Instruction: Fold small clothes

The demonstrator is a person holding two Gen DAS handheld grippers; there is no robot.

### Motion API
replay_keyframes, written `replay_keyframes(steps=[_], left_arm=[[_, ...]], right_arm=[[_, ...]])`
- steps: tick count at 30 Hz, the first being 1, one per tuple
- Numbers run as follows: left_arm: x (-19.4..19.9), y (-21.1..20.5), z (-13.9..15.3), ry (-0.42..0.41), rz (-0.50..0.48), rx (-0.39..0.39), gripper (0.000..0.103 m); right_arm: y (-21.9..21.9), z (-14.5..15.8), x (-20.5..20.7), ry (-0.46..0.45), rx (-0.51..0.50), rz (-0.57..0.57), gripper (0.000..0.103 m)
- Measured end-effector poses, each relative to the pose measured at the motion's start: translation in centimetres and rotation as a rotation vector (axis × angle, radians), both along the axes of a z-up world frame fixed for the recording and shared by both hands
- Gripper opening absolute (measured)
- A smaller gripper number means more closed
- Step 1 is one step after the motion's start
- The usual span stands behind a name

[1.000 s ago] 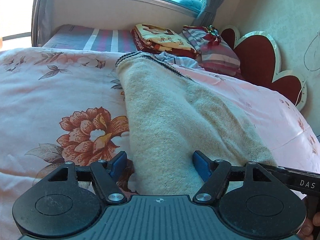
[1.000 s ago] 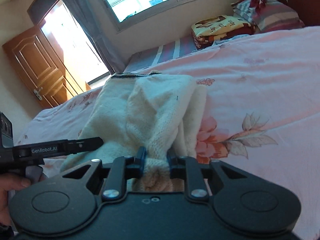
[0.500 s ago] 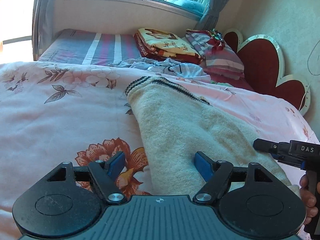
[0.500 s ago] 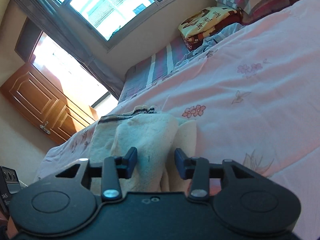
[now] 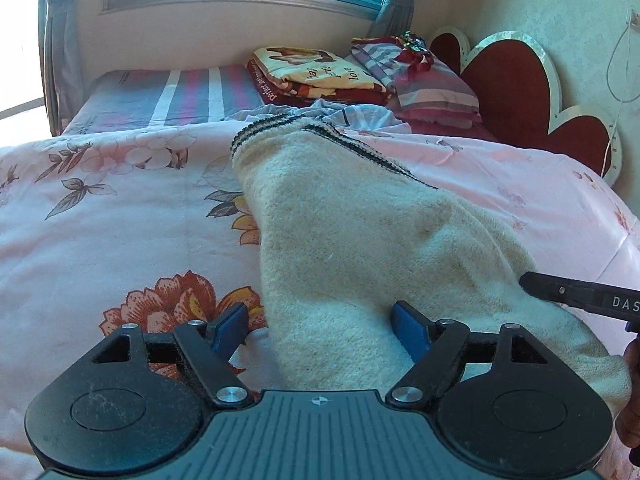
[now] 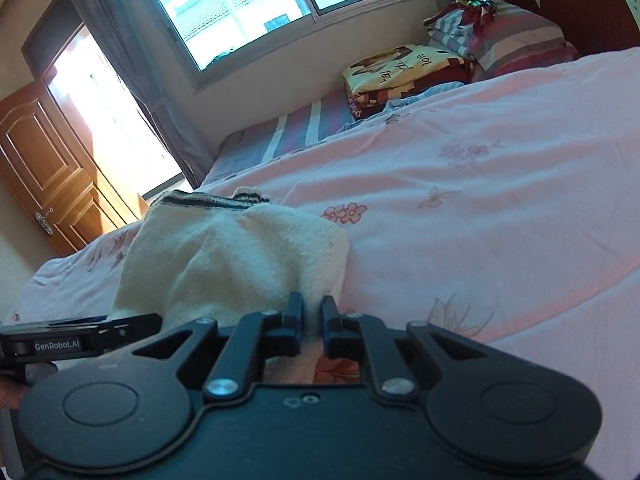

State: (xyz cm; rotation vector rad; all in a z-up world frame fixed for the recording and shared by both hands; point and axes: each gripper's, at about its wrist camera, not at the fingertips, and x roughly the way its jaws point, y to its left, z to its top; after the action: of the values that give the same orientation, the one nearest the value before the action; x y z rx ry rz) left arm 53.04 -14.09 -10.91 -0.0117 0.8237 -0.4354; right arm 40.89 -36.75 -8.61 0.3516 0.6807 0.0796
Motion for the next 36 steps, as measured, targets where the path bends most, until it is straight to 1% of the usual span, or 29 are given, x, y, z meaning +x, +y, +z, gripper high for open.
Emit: replay_keyframes(steps=[1,3,5,6,8,10,12,13,14,16,17,18,19,21,23,25,27,29,30,31,33,36], left_arm=[[-0.2,0.2,0.2,-0.004,0.002,-0.003,0.079],[-0.6,0.5,0.4,-0.022,0.007,-0.004,0.079],[-1.9,1.0,1.2,-0.074,0.028,-0.016,0.079],[-2.9,1.3,1.6,-0.109,0.027,-0.03,0.079],[-5.6,2.4,2.5,-0.184,0.024,-0.064,0.079],[-8.4,3.5,2.9,-0.244,-0.008,-0.108,0.079],[-10.7,3.9,3.0,-0.312,-0.069,-0.139,0.077],[-11.3,3.8,2.9,-0.313,-0.115,-0.153,0.076],[-11.6,3.4,2.6,-0.289,-0.143,-0.135,0.075],[-11.9,2.4,1.8,-0.251,-0.159,-0.052,0.07],[-12.2,2.3,1.4,-0.232,-0.153,-0.035,0.07],[-12.3,2.4,1.2,-0.223,-0.146,-0.035,0.07],[-12.6,2.5,1.1,-0.221,-0.137,-0.036,0.071],[-12.8,2.5,0.8,-0.23,-0.136,-0.021,0.071],[-13.3,2.0,0.5,-0.256,-0.133,0.0,0.071],[-13.4,1.9,0.5,-0.268,-0.136,0.011,0.071],[-13.2,2.4,1.5,-0.281,-0.14,-0.007,0.071],[-12.6,3.0,3.1,-0.349,-0.116,-0.042,0.071],[-11.8,3.1,3.7,-0.361,-0.106,-0.046,0.071],[-10.6,3.1,4.3,-0.366,-0.094,-0.05,0.071],[-8.1,2.7,4.9,-0.348,-0.086,-0.049,0.071],[-5.1,1.4,4.9,-0.336,-0.087,-0.022,0.071]], right_arm=[[0.3,0.6,-0.6,-0.023,-0.031,-0.01,0.028],[0.8,1.9,-2.1,-0.085,-0.065,0.002,0.031],[1.7,2.9,-3.6,-0.137,-0.088,0.044,0.027],[2.2,3.4,-4.3,-0.158,-0.106,0.071,0.024],[3.4,4.0,-6.0,-0.193,-0.149,0.124,0.022],[4.6,4.1,-7.4,-0.213,-0.192,0.191,0.022],[5.6,3.7,-8.3,-0.212,-0.243,0.253,0.023],[6.1,3.3,-8.4,-0.198,-0.265,0.28,0.022],[6.3,2.9,-8.4,-0.183,-0.282,0.288,0.022],[6.4,2.2,-8.6,-0.164,-0.294,0.284,0.022],[6.4,1.9,-8.8,-0.158,-0.292,0.279,0.022],[6.4,1.7,-8.9,-0.153,-0.301,0.271,0.022],[6.3,1.4,-8.9,-0.146,-0.314,0.261,0.022],[6.0,0.8,-8.8,-0.137,-0.309,0.258,0.022],[5.6,0.1,-8.9,-0.141,-0.303,0.254,0.022],[5.4,0.2,-8.8,-0.132,-0.283,0.25,0.022],[5.0,1.1,-8.8,-0.117,-0.258,0.254,0.023],[4.3,2.5,-8.8,-0.169,-0.247,0.224,0.029],[4.0,3.0,-8.3,-0.185,-0.249,0.212,0.032],[3.7,3.6,-7.4,-0.192,-0.245,0.203,0.032],[3.7,4.2,-5.3,-0.206,-0.239,0.205,0.031],[4.7,4.6,-1.6,-0.211,-0.263,0.236,0.028]])
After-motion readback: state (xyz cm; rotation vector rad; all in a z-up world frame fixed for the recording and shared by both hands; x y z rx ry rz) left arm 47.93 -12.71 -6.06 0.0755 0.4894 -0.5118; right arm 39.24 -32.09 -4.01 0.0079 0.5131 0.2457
